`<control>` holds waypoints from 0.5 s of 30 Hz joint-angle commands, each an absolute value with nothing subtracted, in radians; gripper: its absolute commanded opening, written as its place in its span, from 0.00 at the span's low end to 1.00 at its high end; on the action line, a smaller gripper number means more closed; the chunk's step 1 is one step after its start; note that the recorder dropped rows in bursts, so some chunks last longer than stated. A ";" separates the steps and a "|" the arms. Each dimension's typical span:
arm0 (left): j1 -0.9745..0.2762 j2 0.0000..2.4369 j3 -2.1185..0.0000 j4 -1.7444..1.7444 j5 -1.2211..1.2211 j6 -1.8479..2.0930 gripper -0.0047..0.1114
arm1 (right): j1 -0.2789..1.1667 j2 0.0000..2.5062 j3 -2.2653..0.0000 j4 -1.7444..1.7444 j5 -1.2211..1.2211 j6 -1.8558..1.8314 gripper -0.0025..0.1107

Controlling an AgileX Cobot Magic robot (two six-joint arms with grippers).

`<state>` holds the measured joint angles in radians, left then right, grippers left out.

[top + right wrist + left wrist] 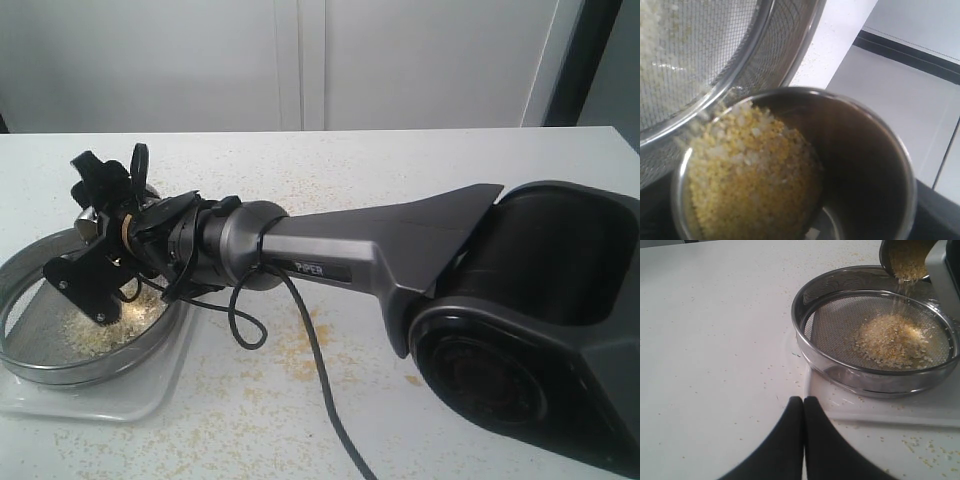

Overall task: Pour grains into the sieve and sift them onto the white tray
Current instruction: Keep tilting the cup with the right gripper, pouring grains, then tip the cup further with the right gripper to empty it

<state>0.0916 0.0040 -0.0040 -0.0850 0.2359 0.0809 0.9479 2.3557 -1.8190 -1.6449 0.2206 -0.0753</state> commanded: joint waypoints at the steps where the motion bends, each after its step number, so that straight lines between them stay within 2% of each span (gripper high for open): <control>1: 0.087 0.000 0.000 -0.088 0.233 0.080 0.04 | 0.957 2.335 -1.827 -1.654 0.213 -0.091 0.02; 15: 0.087 0.000 0.000 -0.088 0.233 0.080 0.04 | 0.980 2.335 -1.827 -1.657 0.224 -0.112 0.02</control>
